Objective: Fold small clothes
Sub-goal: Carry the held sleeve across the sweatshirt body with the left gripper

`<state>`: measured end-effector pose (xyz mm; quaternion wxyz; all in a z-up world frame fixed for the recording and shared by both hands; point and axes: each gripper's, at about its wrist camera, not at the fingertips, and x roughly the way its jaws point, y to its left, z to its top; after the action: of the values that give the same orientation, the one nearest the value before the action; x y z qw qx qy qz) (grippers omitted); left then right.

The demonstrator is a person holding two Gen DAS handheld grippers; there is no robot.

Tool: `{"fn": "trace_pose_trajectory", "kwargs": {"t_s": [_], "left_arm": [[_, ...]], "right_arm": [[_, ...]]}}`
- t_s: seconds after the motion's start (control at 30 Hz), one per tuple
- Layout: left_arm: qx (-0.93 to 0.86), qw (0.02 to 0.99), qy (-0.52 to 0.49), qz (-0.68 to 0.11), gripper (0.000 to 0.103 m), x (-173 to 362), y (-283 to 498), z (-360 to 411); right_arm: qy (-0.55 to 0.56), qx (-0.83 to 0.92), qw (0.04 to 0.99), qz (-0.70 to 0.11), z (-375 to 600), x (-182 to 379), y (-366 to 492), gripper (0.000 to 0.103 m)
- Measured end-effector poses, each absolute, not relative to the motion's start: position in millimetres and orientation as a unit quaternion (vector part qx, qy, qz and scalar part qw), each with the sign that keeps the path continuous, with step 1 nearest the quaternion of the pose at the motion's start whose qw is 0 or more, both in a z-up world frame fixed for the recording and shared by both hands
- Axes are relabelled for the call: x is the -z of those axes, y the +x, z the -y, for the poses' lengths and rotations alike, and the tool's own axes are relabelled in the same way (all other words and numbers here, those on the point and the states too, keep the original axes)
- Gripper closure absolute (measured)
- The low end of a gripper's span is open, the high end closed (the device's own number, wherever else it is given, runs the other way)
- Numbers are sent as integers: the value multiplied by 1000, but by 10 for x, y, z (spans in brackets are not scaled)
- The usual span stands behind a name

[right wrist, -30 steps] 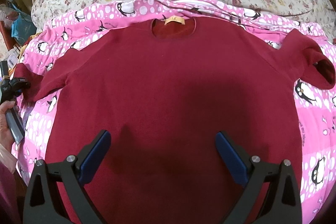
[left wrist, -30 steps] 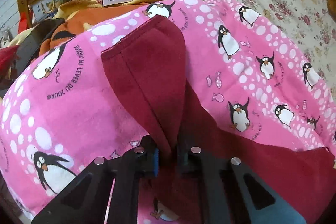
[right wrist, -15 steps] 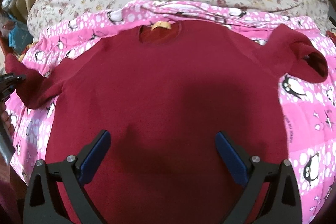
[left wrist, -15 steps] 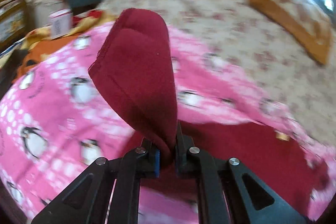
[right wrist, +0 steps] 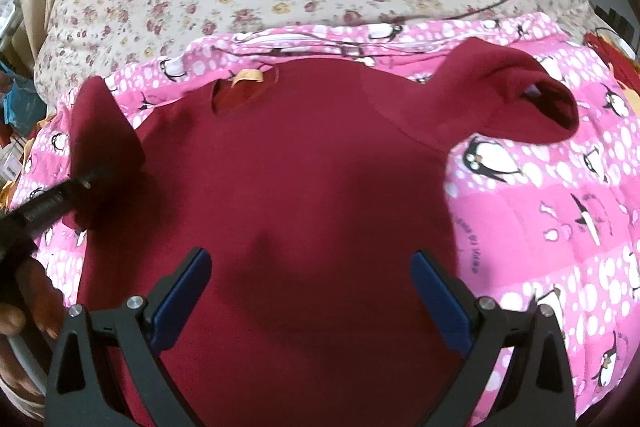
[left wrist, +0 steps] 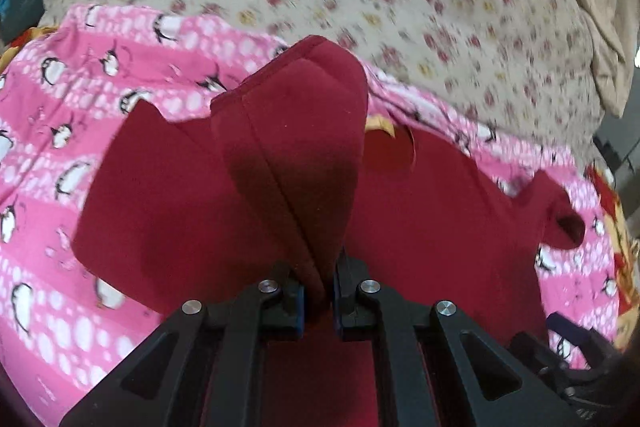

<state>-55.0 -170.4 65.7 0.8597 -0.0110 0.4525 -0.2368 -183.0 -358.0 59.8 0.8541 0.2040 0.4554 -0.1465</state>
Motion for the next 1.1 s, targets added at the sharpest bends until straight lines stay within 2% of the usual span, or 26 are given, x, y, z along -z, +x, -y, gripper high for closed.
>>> {"fn": "trace_pose_trajectory", "kwargs": {"t_s": [0.37, 0.53, 0.63, 0.77, 1.03, 1.1], "left_arm": [[267, 853, 7, -448, 103, -633, -803, 1855], [311, 824, 11, -474, 103, -451, -931, 2031], [331, 807, 24, -489, 88, -331, -934, 2102], [359, 792, 2, -493, 78, -406, -950, 2032], [305, 832, 35, -463, 76, -725, -1102, 1582], [295, 837, 13, -461, 76, -751, -1089, 1405]], "right_arm": [[219, 160, 851, -449, 3738, -565, -1941, 2], [218, 181, 851, -443, 3811, -565, -1987, 2], [222, 180, 847, -448, 3846, -534, -2004, 2], [221, 176, 849, -447, 3852, -533, -2024, 2], [259, 101, 864, -419, 3849, -600, -1938, 2], [277, 72, 861, -420, 3833, -578, -1892, 2]]}}
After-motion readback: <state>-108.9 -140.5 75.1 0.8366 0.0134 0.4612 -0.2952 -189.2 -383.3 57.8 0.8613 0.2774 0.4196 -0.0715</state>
